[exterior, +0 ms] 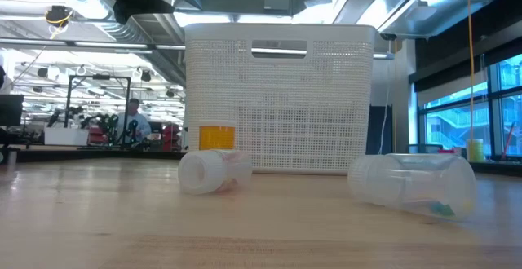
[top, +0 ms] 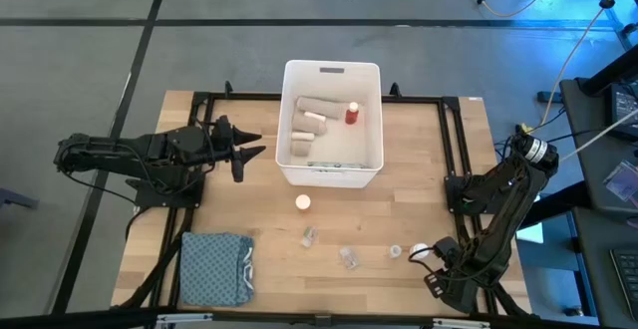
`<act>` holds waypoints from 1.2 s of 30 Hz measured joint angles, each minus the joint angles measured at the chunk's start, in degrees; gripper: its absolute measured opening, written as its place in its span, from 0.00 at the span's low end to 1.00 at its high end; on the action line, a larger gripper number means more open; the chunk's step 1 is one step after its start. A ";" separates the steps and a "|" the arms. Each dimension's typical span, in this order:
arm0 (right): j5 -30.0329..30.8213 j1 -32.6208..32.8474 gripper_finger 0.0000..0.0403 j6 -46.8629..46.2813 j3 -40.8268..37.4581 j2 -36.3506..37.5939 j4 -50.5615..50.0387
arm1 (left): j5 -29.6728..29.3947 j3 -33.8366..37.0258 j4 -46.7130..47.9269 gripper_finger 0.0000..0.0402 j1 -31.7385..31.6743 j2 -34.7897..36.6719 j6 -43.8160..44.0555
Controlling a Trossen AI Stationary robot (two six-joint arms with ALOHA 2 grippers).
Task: Pick & place medical supplies in basket/bin
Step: Put the large white pill bottle into the white bin
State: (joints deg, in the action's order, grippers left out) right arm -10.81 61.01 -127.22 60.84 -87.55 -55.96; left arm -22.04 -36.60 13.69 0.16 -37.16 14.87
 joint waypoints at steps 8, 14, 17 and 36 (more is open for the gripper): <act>0.19 0.00 0.54 -0.11 0.00 -0.02 0.00 | 0.00 0.00 0.23 0.41 -0.01 0.01 -0.06; 0.02 0.00 0.54 -0.07 0.00 -0.05 0.05 | 0.00 0.00 0.26 0.41 -0.02 -0.01 -0.06; -0.36 -0.01 0.54 0.02 -0.04 -0.09 0.61 | 0.00 0.00 0.26 0.41 -0.02 -0.01 -0.06; -0.62 -0.01 0.66 3.20 -0.13 -0.20 1.45 | 0.00 0.00 0.26 0.41 -0.02 -0.01 0.01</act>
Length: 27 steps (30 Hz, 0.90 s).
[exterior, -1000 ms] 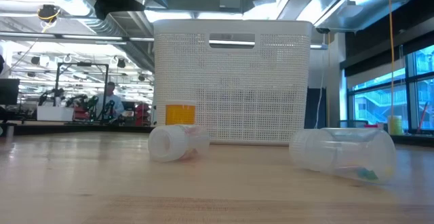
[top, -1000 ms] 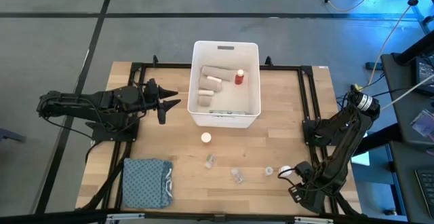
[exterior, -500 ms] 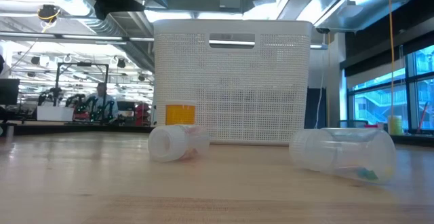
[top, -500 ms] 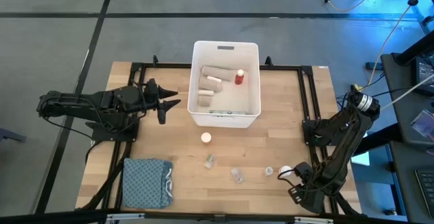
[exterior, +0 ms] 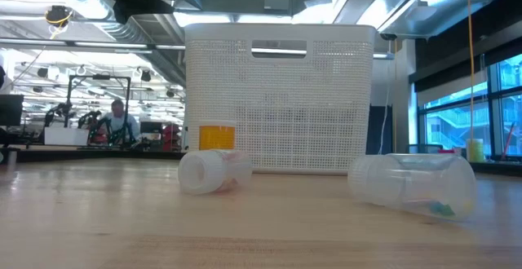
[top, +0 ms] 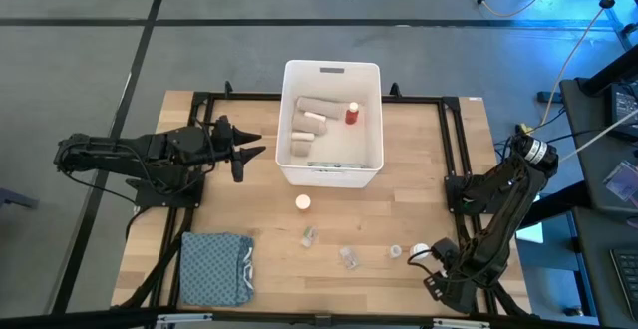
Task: Pick & place medical supplies in basket/bin
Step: Put the large white pill bottle into the white bin
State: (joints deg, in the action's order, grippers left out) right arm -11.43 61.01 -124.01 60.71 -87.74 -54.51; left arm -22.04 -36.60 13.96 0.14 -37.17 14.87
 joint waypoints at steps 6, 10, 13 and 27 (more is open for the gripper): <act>-0.06 0.01 0.68 0.23 0.00 -0.22 1.04 | 0.04 0.00 0.00 0.41 0.01 0.00 0.44; -0.61 0.01 0.68 1.45 0.02 -2.05 1.04 | 0.04 0.00 0.00 0.41 0.02 0.00 0.46; -2.36 -0.02 0.67 1.56 0.02 -2.92 1.34 | 0.04 0.00 -0.02 0.41 0.00 0.01 0.46; -0.87 -0.04 0.48 4.06 0.11 -2.91 0.87 | 0.04 0.00 -0.03 0.41 0.00 0.00 0.46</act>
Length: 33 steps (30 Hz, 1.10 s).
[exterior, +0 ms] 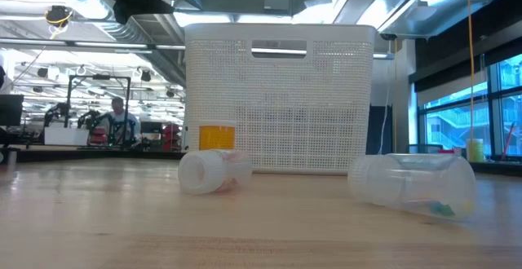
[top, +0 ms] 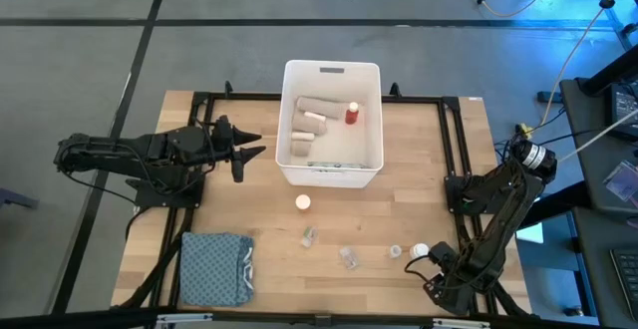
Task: Pick & place medical supplies in basket/bin
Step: Put the large white pill bottle into the white bin
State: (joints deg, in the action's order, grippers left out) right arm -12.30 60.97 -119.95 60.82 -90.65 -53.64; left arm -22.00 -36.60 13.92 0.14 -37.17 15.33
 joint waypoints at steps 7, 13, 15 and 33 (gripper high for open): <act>0.17 -0.52 0.48 0.36 1.10 0.07 -0.46 | 0.00 0.00 -0.01 0.41 0.01 0.02 0.00; 2.84 -2.69 0.48 -0.28 8.16 0.13 -3.83 | -0.02 0.00 -0.03 0.41 0.02 0.02 -0.54; 7.08 -3.96 0.48 1.27 10.78 0.13 -5.78 | -0.04 0.00 -0.03 0.41 0.00 0.00 -1.45; 36.64 -33.30 0.48 63.42 41.51 0.17 -24.10 | 0.00 0.02 -0.01 0.41 0.00 0.02 -8.09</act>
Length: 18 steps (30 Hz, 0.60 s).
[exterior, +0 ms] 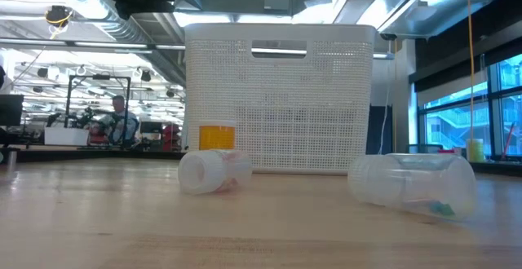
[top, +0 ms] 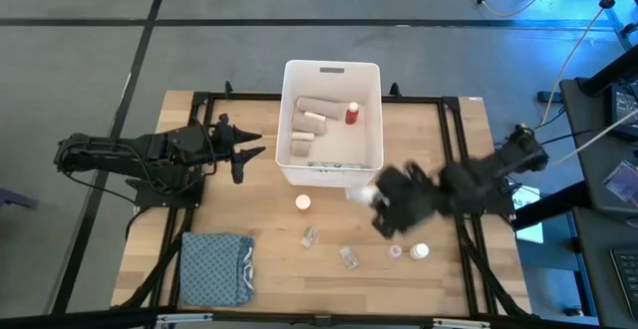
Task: Pick & place medical supplies in basket/bin
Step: Put the large white pill bottle into the white bin
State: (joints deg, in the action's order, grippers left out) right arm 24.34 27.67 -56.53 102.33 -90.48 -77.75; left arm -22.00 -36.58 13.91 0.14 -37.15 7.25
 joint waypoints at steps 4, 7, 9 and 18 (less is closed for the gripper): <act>-1.97 -11.93 0.48 18.08 7.65 0.04 1.72 | 0.00 -0.01 0.02 0.41 0.00 -0.02 -0.11; -6.84 -22.19 0.48 27.69 11.81 -0.60 1.73 | 0.00 -0.02 0.02 0.41 0.01 0.00 -0.12; -9.99 -28.45 0.48 33.98 13.53 -1.86 1.53 | -0.01 -0.01 0.04 0.41 0.02 -0.01 -0.13; -19.25 -47.41 0.48 55.58 23.11 -17.14 -9.53 | 0.02 0.00 3.30 0.41 0.00 -0.02 0.67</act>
State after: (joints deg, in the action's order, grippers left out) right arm 5.09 -19.74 -0.95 125.44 -107.62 -87.28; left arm -21.98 -36.58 17.21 0.15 -37.17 7.92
